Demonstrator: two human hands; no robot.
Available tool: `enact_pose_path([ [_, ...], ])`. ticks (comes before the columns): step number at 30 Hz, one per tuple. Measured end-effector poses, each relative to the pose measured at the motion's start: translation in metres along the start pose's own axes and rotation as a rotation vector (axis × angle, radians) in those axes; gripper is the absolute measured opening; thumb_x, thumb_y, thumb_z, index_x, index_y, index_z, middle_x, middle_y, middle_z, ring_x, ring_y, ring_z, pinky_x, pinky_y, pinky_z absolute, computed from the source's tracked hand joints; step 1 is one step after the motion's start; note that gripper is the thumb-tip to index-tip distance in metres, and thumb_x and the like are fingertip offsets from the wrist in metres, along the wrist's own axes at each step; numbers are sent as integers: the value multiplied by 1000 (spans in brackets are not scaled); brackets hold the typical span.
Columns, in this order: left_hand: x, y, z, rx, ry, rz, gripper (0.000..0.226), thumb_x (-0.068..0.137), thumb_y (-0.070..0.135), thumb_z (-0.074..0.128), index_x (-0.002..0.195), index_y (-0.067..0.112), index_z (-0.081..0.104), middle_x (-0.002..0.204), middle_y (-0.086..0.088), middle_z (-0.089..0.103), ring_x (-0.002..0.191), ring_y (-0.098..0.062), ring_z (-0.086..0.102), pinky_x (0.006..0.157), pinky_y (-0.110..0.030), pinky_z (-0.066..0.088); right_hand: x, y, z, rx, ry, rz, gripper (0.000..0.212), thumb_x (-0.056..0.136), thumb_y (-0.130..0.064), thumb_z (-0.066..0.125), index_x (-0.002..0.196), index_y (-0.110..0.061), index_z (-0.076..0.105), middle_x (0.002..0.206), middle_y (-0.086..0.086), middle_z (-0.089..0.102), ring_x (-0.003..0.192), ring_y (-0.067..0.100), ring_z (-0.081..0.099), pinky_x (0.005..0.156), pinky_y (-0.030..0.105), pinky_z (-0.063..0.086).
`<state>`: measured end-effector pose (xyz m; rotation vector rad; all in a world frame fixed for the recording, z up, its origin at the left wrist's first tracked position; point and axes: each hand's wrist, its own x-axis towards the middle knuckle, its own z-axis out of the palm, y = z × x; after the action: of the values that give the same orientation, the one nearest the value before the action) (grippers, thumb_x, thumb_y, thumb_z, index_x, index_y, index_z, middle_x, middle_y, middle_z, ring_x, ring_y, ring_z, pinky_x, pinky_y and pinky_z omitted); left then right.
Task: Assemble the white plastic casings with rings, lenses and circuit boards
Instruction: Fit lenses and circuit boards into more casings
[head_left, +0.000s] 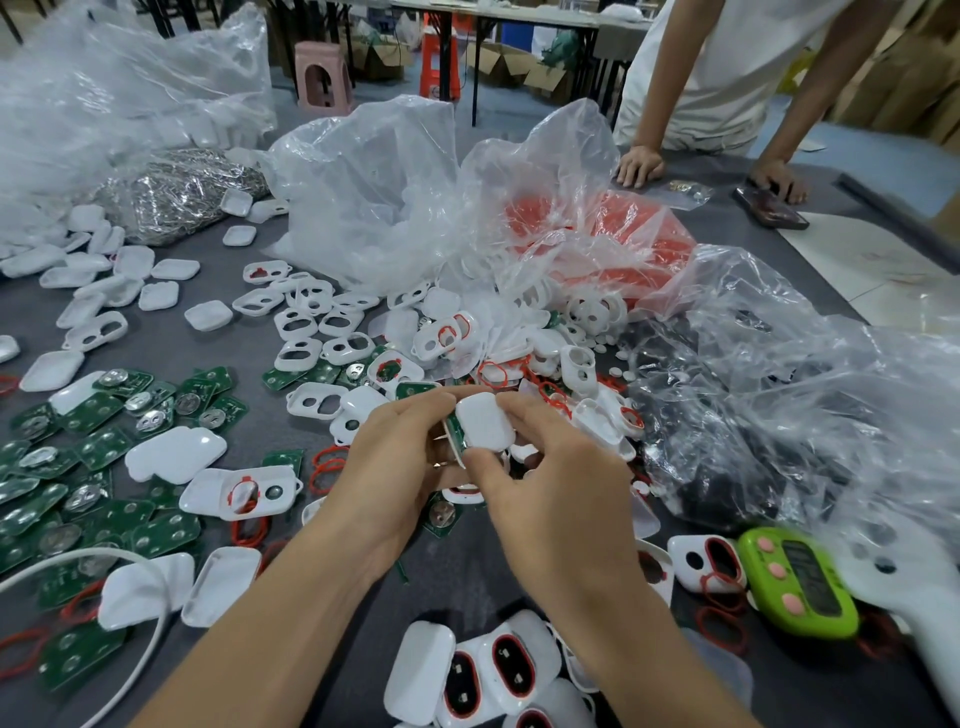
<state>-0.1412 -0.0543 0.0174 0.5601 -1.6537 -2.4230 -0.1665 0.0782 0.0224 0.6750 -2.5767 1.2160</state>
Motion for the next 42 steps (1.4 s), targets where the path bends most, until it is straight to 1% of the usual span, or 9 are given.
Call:
enact_pose_path([
  [3,-2,0,3,-11,17,17,35,99,9,46,102,13,81,92,-10,79,66,-14,71,54,-25,57,-4,-6,3,-137,23,-31,44,82,-45,72,125,-42,62,86,-5,76,79,20,70,71,32,52],
  [6,-4,-1,6,-27,38,25,31,99,4,51,101,12,81,84,-8,77,58,-10,67,48,-18,51,-6,-13,3,-230,84,-56,46,76,-39,83,120,-35,70,67,-2,73,62,22,69,59,29,52],
  [12,-4,1,7,-58,45,17,34,96,-2,52,99,14,82,93,-13,79,69,-15,73,51,-19,53,-8,-18,1,-204,48,-2,49,80,-39,81,127,-31,70,77,0,77,70,23,72,66,33,54],
  [21,-6,0,6,6,28,47,31,97,2,58,104,20,82,89,-11,79,70,-20,72,60,-25,58,-7,-17,2,-213,59,-2,50,80,-38,82,128,-29,69,74,0,76,69,23,72,67,33,55],
  [28,-5,-2,5,33,21,88,33,94,-3,60,105,19,81,98,-20,77,81,-25,71,77,-40,56,-8,-14,3,-277,126,-91,56,61,-33,96,112,-23,77,66,-4,73,59,19,70,52,24,51],
  [32,-4,0,3,-19,34,90,36,93,-9,57,95,15,83,83,-12,77,64,-20,71,55,-25,58,-4,-7,1,-53,33,-3,46,75,-35,85,120,-33,73,88,-6,79,77,13,72,74,25,56],
  [34,-3,0,2,-12,26,88,36,94,-8,56,94,16,83,88,-11,79,69,-18,73,55,-25,59,1,-1,-2,120,-37,84,31,84,-32,77,115,-37,75,92,-15,78,80,3,71,81,26,57],
  [38,-3,-2,2,13,-21,84,28,96,-4,58,107,11,79,103,-11,78,82,-20,70,65,-27,59,13,13,-12,349,-50,248,9,87,-24,76,88,-32,80,72,-18,74,67,2,71,68,25,57],
  [42,-5,-4,4,1,-82,98,29,96,-3,58,118,6,74,104,-14,76,88,-22,66,76,-34,53,20,19,-14,562,-179,418,7,91,-21,75,87,-24,80,63,-1,72,55,9,62,61,28,48],
])
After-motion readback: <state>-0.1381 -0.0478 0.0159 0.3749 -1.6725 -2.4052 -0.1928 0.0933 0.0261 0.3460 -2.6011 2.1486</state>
